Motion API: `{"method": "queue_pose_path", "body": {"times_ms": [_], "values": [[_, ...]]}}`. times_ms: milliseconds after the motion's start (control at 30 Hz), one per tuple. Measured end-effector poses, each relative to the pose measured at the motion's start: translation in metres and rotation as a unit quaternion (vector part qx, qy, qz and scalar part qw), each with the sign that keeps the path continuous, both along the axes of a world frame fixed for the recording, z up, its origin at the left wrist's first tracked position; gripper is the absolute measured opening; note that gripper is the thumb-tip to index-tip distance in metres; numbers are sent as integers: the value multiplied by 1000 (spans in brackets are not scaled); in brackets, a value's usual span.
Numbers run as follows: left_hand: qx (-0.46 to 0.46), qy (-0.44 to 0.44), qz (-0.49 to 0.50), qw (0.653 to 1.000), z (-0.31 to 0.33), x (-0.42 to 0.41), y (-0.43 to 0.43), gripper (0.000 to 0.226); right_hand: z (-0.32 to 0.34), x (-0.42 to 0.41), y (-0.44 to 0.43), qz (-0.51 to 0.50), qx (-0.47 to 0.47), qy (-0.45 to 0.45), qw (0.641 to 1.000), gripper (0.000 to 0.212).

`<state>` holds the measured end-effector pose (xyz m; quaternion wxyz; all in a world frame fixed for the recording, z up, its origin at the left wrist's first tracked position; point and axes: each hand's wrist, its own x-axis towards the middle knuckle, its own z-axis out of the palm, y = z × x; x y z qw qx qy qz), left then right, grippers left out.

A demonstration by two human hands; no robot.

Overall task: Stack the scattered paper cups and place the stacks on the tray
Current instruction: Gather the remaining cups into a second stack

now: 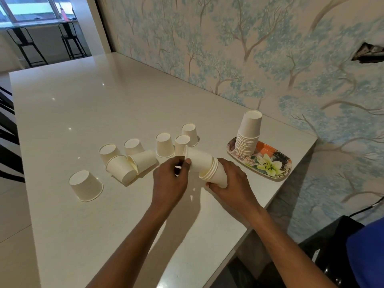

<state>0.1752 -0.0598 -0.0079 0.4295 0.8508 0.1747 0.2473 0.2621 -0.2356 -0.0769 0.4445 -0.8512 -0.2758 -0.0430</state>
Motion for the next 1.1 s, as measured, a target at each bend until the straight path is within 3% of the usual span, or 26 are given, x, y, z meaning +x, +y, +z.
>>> {"method": "queue_pose_path", "body": {"times_ms": [367, 633, 733, 867, 967, 1100], "values": [[86, 52, -106, 989, -16, -5, -9, 29, -3, -5, 4, 14, -36, -25, 999, 72], [124, 75, -148, 978, -24, -24, -10, 34, -4, -20, 26, 55, -13, -31, 998, 62], [135, 23, -81, 987, -13, -34, 14, 42, -1, -23, 27, 45, 1, -26, 999, 62], [203, -37, 77, 976, -1, -55, 81, 30, 4, -23, 30, 44, 8, -25, 999, 60], [230, 12, 161, 960, 4, -74, 128, 30, 4, -21, 33, 51, 6, -18, 998, 62], [223, 101, 218, 945, 5, -90, 164, 48, 3, -21, 42, 59, 1, -18, 998, 65]]}}
